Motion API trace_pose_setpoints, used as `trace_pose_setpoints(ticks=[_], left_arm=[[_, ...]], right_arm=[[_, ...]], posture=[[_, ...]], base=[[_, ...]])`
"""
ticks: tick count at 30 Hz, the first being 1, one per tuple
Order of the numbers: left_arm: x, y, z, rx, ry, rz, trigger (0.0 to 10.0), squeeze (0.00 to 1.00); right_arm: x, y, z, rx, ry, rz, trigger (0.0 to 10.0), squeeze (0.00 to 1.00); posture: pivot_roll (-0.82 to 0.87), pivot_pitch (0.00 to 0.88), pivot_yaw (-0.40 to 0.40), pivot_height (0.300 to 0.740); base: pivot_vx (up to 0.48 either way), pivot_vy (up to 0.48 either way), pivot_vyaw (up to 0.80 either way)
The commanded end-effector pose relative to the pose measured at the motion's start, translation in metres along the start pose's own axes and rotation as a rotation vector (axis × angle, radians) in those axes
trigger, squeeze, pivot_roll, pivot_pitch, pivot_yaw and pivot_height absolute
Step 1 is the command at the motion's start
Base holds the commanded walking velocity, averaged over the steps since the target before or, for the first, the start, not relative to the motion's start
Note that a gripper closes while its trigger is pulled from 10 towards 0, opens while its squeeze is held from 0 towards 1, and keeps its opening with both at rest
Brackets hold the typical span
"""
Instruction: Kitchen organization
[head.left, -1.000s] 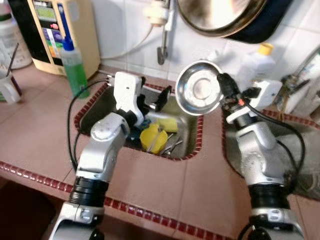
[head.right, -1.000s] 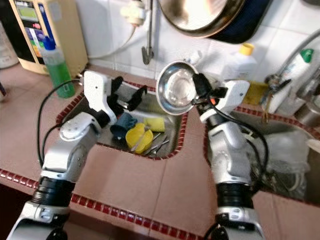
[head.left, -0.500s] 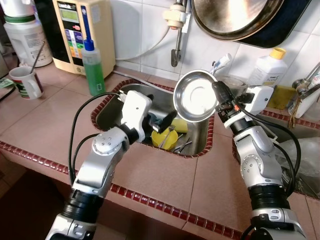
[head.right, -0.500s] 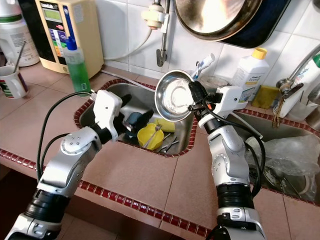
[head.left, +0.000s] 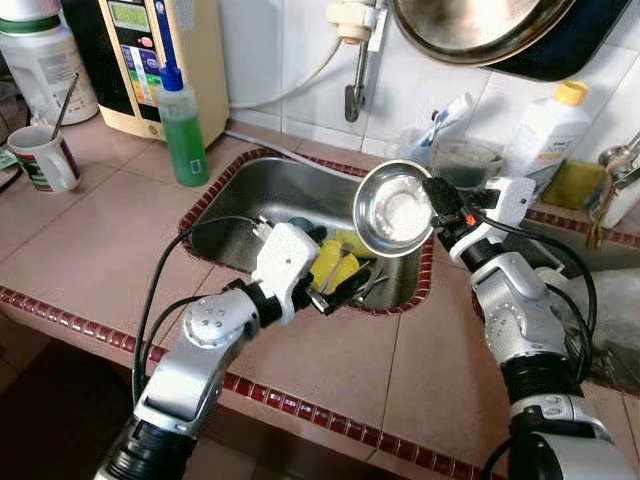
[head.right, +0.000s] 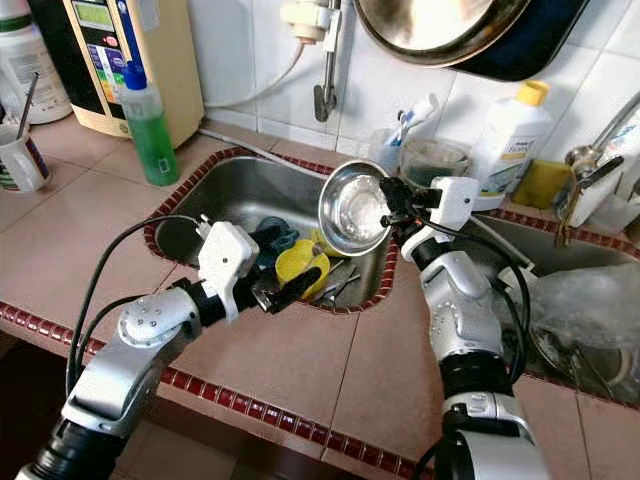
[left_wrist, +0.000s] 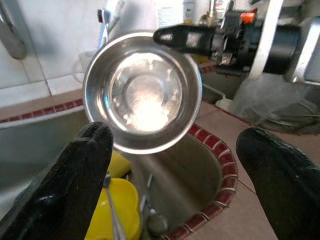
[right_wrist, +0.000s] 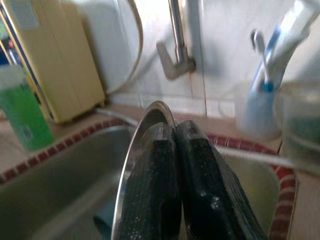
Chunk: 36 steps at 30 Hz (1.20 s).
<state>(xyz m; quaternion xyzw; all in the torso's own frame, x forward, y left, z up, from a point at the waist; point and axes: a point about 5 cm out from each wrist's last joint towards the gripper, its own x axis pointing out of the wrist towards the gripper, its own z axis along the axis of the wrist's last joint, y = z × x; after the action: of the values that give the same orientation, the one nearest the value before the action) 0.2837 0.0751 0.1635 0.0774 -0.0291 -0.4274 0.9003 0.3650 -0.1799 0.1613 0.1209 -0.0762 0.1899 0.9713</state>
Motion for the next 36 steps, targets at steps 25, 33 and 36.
trace_pose_setpoints(ticks=[25, 33, 36], left_arm=[[-0.012, -0.013, 0.005, -0.033, 0.052, -0.007, 10.0, 0.0], [-0.01, -0.013, 0.006, -0.043, 0.051, -0.003, 10.0, 0.0], [-0.009, -0.012, 0.008, -0.043, 0.048, -0.001, 10.0, 0.0]], right_arm=[[0.033, 0.031, -0.013, -0.038, 0.179, 0.216, 10.0, 0.0], [0.039, 0.038, -0.005, 0.028, 0.119, 0.261, 10.0, 1.0], [0.04, 0.037, -0.002, 0.04, 0.11, 0.264, 10.0, 1.0]], posture=[[0.11, 0.236, -0.071, 0.74], [0.1, 0.233, -0.073, 0.74], [0.1, 0.232, -0.073, 0.74]], base=[[0.0, 0.0, 0.0], [0.0, 0.0, 0.0], [0.0, 0.0, 0.0]])
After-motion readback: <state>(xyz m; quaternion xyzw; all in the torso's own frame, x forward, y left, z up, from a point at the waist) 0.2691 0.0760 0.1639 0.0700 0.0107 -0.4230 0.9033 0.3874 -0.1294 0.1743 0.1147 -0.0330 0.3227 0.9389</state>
